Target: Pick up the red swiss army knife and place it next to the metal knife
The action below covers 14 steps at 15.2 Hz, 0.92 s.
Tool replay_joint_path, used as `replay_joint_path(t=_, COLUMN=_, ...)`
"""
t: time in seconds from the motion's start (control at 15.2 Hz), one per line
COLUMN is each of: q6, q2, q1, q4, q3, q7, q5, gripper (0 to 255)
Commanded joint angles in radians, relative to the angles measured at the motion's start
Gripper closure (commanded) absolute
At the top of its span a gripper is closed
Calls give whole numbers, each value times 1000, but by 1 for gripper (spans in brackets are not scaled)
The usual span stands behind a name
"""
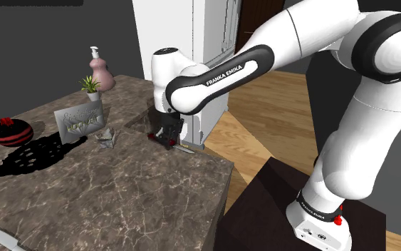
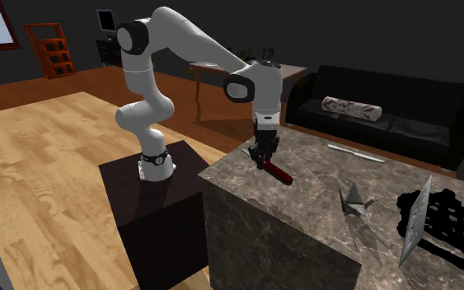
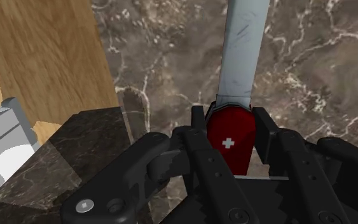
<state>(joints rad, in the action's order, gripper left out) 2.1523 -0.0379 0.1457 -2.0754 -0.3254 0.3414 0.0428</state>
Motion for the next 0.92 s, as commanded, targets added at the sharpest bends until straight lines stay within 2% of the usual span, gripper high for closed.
replay_joint_path(t=0.0, q6=-16, q2=-39, q1=24, q4=51, q3=-20, q7=53, q5=18, gripper=255)
replay_joint_path(t=0.46, q6=-80, q2=-204, q1=127, q4=259, q3=-71, q7=231, q5=98, gripper=255)
replay_joint_path(t=0.86, q6=-167, q2=-378, q1=243, q4=499, q3=-87, q7=359, q5=173, gripper=255)
